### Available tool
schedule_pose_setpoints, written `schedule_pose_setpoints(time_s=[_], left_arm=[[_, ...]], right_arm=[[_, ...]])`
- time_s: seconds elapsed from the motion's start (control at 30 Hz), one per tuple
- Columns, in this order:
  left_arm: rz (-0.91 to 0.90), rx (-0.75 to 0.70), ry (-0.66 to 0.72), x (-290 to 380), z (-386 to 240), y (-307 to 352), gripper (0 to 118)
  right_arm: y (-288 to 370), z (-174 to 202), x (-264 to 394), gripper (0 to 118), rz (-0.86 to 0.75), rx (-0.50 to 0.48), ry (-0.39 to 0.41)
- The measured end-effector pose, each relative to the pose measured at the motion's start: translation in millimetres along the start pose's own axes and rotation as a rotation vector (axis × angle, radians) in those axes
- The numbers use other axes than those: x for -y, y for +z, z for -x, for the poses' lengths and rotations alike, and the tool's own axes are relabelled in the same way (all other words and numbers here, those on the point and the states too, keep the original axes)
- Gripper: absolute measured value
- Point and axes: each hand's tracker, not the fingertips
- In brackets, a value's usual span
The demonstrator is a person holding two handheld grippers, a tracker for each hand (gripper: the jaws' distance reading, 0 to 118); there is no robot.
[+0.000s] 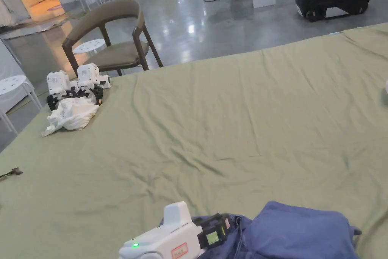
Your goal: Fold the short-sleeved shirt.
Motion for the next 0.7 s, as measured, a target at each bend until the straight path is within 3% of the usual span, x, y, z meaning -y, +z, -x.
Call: schedule_pose_setpoints(time_s=[0.03,0.07,0.33,0.53,0.57,0.6,0.63,0.67,0.7], left_arm=[[-0.022,0.007,0.035,-1,8,4,13],[-0.022,0.006,0.076,-1,14,3,0],[0.231,0.011,0.109,34,2,-68,0],[0.21,0.024,0.149,25,6,-60,0],[0.209,0.027,0.146,21,11,-52,5],[0.182,0.026,0.151,16,16,-43,17],[0.123,0.03,0.175,7,24,-29,37],[0.089,0.044,0.2,0,36,-16,69],[0.046,0.074,0.248,-6,51,-4,84]], right_arm=[[-1,1,1,0,0.0,-0.001,-0.003],[-2,2,0,0,-0.001,-0.002,-0.005],[-13,21,-5,0,-0.002,-0.044,-0.004],[-20,28,-4,0,0.034,-0.055,0.039],[-22,28,-3,0,0.047,-0.059,0.039],[-24,29,-2,0,0.053,-0.06,0.04],[-24,30,-1,0,0.056,-0.063,0.043],[-25,30,0,0,0.056,-0.066,0.045],[-27,29,1,0,0.057,-0.07,0.042]])
